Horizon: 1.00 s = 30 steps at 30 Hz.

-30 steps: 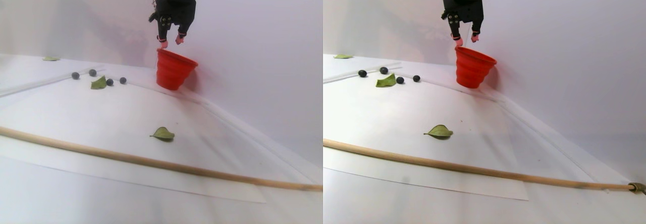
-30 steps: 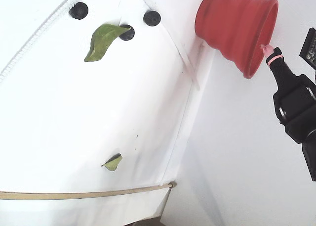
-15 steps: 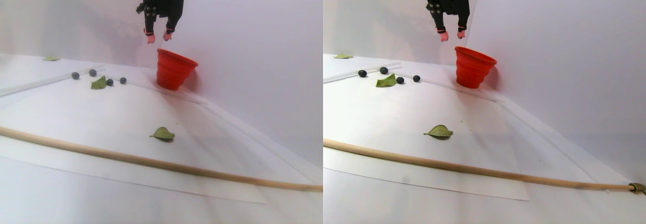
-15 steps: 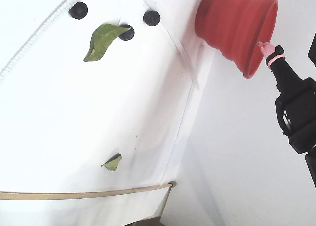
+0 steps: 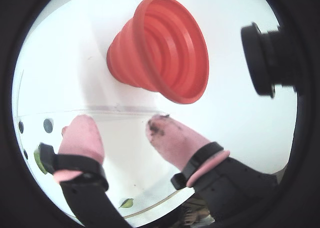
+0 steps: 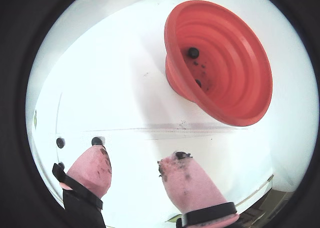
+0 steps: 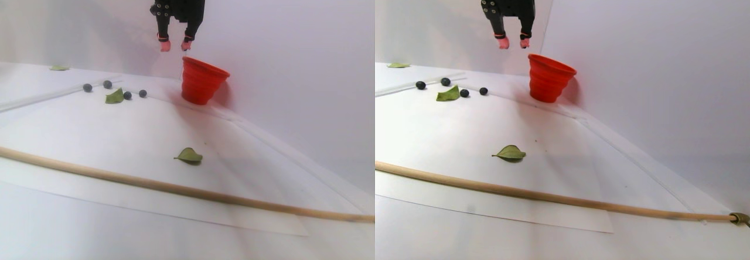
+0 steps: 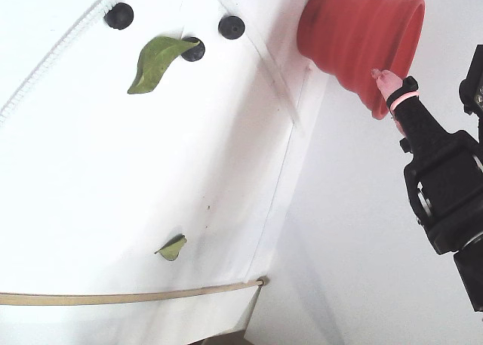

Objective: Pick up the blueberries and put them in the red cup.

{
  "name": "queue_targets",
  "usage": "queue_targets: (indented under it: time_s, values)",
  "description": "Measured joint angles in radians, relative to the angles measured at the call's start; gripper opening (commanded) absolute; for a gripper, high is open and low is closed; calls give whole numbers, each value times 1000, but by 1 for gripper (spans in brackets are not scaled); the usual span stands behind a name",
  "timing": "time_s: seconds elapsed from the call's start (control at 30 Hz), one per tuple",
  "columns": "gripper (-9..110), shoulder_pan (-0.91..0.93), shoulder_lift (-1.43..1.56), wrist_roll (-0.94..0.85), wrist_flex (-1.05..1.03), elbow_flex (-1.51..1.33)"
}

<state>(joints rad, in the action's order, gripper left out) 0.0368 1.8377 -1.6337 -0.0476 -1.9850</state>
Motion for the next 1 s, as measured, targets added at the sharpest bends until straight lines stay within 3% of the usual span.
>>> queue_targets:
  time_s: [1.0]
  values:
    - [19, -137, -31, 144, 12, -112]
